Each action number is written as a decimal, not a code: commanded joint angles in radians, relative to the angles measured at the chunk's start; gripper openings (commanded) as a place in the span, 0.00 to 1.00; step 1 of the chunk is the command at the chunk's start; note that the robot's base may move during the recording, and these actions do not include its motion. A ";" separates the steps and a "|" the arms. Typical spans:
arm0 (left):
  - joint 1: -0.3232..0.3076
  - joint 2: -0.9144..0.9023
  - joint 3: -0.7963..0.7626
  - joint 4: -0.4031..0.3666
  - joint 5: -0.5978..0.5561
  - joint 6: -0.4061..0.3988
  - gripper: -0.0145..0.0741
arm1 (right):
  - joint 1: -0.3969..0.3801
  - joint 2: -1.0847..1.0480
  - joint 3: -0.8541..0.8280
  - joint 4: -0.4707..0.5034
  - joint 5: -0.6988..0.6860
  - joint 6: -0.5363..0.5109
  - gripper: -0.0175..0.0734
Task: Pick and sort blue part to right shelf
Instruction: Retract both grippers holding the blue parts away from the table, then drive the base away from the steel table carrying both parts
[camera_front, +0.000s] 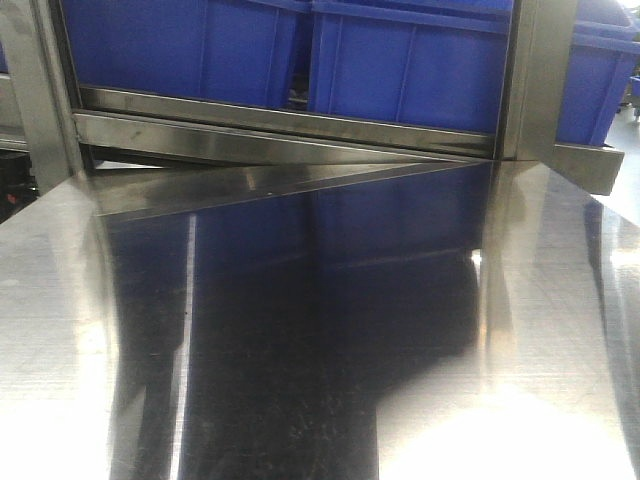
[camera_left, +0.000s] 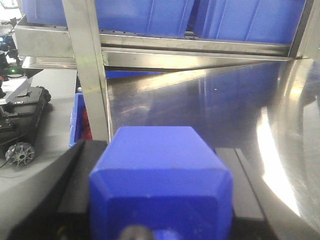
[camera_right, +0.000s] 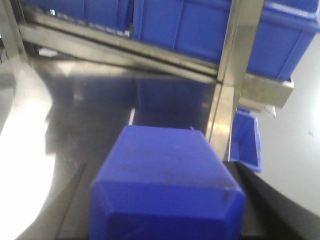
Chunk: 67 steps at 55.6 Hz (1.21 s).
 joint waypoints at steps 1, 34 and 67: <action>-0.005 0.014 -0.025 0.007 -0.096 -0.003 0.44 | -0.006 -0.006 -0.024 -0.010 -0.117 0.001 0.44; -0.005 0.014 -0.025 0.007 -0.096 -0.003 0.44 | -0.006 -0.007 -0.024 -0.010 -0.118 0.001 0.44; -0.005 0.014 -0.025 0.007 -0.096 -0.003 0.44 | -0.006 -0.007 -0.024 -0.010 -0.119 0.001 0.44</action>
